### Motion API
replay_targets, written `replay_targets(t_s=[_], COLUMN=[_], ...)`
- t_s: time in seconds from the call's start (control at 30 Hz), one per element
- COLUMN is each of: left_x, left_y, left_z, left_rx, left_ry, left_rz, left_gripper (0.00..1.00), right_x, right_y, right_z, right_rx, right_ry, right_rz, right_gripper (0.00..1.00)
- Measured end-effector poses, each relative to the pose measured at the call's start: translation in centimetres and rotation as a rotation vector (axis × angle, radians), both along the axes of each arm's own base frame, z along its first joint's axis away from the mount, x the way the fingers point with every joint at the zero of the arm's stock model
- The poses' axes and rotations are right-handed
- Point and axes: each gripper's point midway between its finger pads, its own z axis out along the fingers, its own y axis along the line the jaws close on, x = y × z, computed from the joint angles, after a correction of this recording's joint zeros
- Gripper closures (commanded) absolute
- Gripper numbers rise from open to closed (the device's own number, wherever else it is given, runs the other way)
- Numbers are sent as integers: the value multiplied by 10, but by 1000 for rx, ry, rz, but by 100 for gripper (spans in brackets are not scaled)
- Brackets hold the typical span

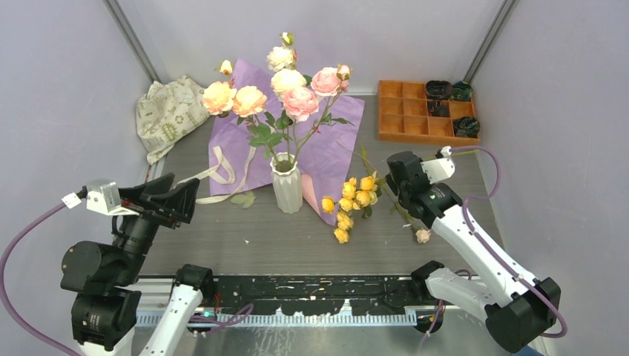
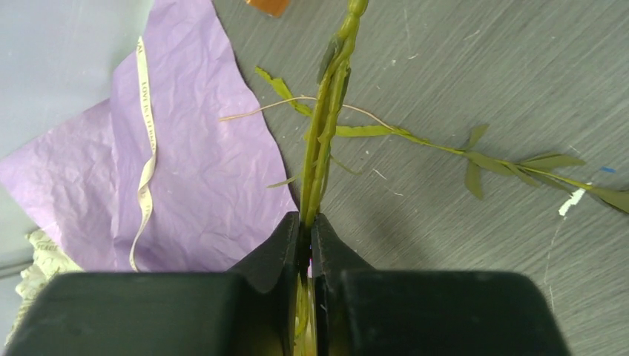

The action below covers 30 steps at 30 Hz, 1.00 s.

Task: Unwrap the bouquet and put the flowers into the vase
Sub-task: Place the fake flower at the center of the board, then pick up the fake flower at the center of the board.

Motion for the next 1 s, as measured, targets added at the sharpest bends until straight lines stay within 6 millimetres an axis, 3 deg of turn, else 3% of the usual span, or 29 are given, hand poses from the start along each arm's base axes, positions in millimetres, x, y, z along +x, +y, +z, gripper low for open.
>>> replay_targets(t_s=[0.17,0.27,0.43,0.6,0.67,0.73,0.83,1.0], left_x=[0,-1,-2,-2,-2,-2,-2,-2], left_y=[-1,-1,0,0,0,0,0,0], left_z=[-1,-1,-1,-1,-1,-1,-1,-1], left_rx=[2,5,9,15,15,14,14,14], left_ry=[1,-1,-6,-8,-8,-8,-8,-8], left_rz=[-7,-5,-4,-2,-2,-3,-3,-2], left_gripper=[33,33,33,33,33,33,33,33], right_x=[-3,-3,1,19,25,24,11,-14], right_y=[-4,-3,6,30,41,52,62,60], right_z=[-11,-17,-8,20,21,10,-21,-63], right_rx=[-28,-70,-167,-354,-453,-554,-680,-783], right_ry=[39,71,104,189,243,315,453,646], right_rz=[-8,23,156,409,500,591,735,914], right_gripper=[55,45,44,43,43,41,41,39])
